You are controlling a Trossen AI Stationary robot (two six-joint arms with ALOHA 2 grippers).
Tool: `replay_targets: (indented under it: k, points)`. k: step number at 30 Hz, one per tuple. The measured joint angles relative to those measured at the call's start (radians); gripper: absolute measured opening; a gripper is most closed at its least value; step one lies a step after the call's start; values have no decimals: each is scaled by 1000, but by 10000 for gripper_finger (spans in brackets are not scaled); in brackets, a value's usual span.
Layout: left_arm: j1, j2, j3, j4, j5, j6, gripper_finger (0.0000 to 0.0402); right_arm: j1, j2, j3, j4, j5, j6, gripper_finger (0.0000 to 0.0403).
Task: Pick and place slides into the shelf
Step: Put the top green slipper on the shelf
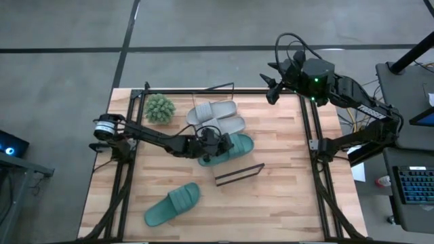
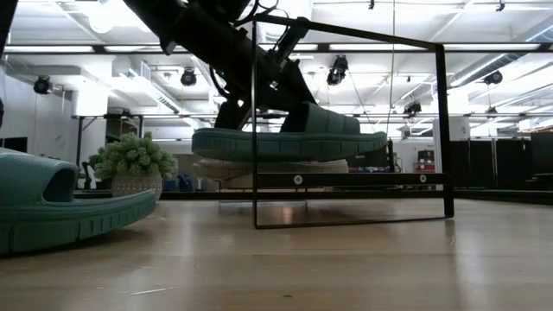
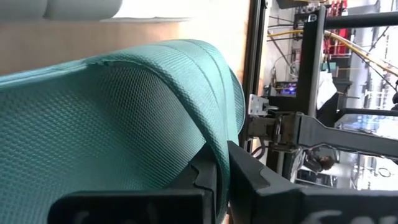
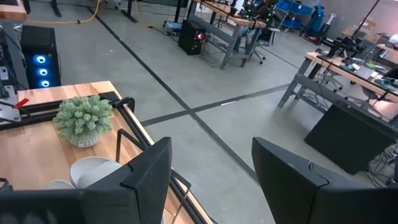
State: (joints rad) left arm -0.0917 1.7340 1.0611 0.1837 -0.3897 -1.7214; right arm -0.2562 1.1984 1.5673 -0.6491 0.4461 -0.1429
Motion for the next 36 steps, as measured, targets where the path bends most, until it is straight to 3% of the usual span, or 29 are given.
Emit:
replay_targets:
  k: [15,36]
  points:
    - [25,75,-1,93,29,-25,0,0,0,0,0,0,0,215]
    - [92,74,-3,89,105,83,0,0,0,0,-1,0,-13,215]
